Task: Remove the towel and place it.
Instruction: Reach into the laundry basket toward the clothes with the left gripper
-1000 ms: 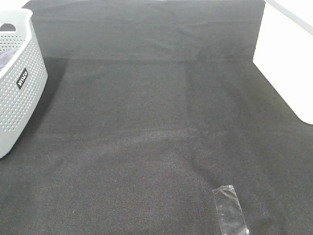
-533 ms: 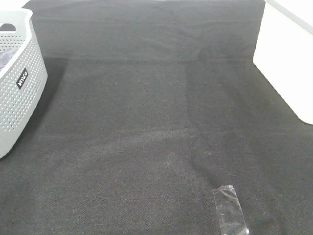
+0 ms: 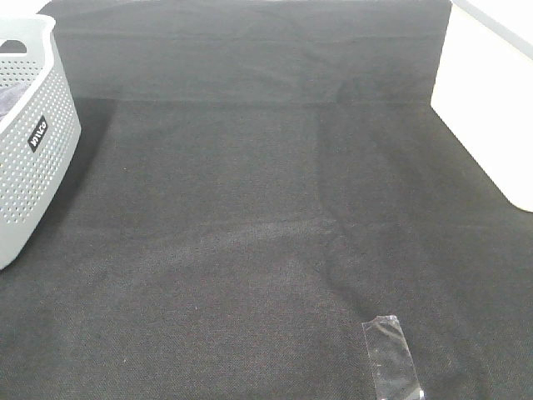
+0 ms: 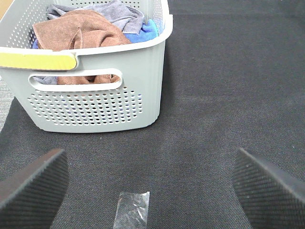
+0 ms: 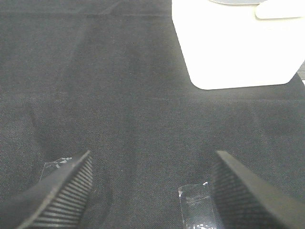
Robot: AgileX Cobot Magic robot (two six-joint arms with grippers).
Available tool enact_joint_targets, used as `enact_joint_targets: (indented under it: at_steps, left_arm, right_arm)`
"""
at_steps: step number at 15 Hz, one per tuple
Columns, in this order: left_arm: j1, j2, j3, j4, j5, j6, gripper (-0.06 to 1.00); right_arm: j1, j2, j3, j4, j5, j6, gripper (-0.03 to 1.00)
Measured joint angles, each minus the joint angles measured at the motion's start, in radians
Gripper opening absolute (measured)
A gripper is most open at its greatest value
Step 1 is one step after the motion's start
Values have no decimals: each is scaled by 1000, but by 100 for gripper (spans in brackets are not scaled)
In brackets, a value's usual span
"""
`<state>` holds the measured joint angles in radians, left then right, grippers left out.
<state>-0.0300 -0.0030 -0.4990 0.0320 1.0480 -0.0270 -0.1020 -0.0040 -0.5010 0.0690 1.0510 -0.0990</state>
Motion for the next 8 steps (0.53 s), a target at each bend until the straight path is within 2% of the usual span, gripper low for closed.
enact_joint_targets:
  at_steps: [8]
  left_arm:
    - [0,-2,0,0,0,0,88]
  right_arm:
    - [0,0,0,0,0,0,68]
